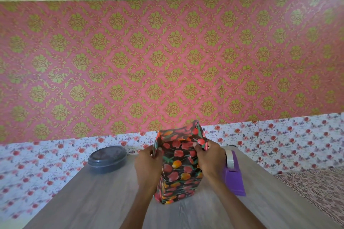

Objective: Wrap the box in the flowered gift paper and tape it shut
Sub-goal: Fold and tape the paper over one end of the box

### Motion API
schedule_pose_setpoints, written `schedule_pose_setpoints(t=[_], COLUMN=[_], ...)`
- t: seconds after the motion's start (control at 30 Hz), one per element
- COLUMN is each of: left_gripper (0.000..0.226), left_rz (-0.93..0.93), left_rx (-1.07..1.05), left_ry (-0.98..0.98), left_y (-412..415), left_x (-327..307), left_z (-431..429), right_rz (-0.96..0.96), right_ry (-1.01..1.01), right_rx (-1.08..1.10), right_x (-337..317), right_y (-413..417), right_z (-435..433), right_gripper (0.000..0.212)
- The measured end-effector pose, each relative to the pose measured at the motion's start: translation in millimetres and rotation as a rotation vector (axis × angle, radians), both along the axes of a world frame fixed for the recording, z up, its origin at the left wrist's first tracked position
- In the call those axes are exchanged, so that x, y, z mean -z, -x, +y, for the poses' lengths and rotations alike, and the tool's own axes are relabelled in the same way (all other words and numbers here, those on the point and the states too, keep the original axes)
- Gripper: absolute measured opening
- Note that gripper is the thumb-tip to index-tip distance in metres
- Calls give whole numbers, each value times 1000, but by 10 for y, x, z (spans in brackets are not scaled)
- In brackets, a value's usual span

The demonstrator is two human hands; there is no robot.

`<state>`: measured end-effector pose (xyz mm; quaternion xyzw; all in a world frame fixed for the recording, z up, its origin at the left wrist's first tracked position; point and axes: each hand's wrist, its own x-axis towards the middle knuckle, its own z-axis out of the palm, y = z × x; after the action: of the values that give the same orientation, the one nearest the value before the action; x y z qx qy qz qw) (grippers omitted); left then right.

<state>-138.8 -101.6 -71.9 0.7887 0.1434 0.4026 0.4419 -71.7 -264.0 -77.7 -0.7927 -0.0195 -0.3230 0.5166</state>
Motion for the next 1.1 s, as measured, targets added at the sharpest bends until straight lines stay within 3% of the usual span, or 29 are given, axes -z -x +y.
schedule_pose_setpoints(t=[0.13,0.23,0.37,0.57,0.67,0.8,0.83,0.9,1.0,1.1], left_gripper=[32,21,27,44,36,18,11,19,21,35], left_rz=[26,53,59,-5,-25,-19,-26,-16,30,-4], left_rx=[-55,-110,-180,-87,-55,92,167,291,296,338], left_ry=[-124,-203,-230,-96,-176,-237,-211,-226,-316,-263], left_y=[11,46,111,66,47,68,86,106,50,35], left_x=[-52,-87,-171,-169,-153,-180,-205,-246,-226,-191], left_z=[94,50,16,100,157,272,305,373,533,611], right_rz=[-67,-90,-94,-142,-182,-175,-152,-98,-23,20], right_ry=[40,118,176,110,114,148,133,49,-187,-313], right_rx=[-38,-22,56,-38,-135,-147,-148,-195,-361,-487], right_x=[-58,-65,-65,-41,-70,-51,-37,-25,-62,-72], right_y=[29,62,120,105,90,-25,-65,-131,-124,-130], right_z=[-43,-37,-16,-39,-76,-175,-195,-222,-241,-283], right_gripper=[42,24,24,21,10,21,25,25,23,42])
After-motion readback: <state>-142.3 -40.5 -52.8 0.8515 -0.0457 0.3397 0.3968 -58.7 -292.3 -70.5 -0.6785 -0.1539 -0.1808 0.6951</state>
